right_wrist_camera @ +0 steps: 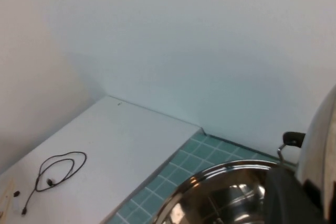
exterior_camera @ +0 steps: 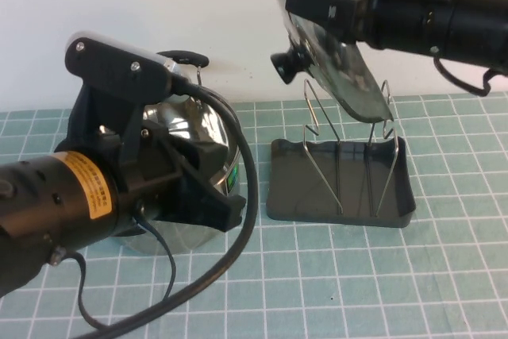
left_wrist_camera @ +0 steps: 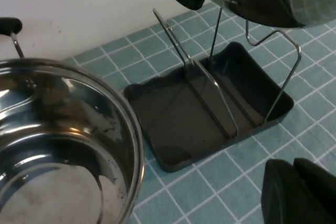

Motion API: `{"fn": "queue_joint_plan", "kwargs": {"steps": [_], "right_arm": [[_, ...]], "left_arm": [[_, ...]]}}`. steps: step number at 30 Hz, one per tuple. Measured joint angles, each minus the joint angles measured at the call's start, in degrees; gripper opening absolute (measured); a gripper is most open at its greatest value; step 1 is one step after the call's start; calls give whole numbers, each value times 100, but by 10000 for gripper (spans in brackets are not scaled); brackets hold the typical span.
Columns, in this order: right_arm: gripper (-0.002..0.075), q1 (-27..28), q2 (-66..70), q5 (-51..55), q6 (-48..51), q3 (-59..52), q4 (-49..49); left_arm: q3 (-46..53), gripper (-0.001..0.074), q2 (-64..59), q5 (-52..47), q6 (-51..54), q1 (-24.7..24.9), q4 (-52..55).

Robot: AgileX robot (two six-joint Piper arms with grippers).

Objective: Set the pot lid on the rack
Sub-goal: Place the pot lid on the pot rack

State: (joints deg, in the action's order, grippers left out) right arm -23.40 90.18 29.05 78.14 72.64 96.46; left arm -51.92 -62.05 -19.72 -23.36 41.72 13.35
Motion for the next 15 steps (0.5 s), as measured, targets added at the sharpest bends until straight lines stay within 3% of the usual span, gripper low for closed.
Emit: {"fn": "queue_joint_plan", "kwargs": {"steps": [8, 15], "right_arm": [[27, 91, 459, -10, -122, 0, 44], [27, 104, 896, -40, -208, 0, 44]], "left_arm": [[0, -1, 48, 581, -483, -41, 667], [0, -1, 228, 905, -1555, -650, 1218]]}}
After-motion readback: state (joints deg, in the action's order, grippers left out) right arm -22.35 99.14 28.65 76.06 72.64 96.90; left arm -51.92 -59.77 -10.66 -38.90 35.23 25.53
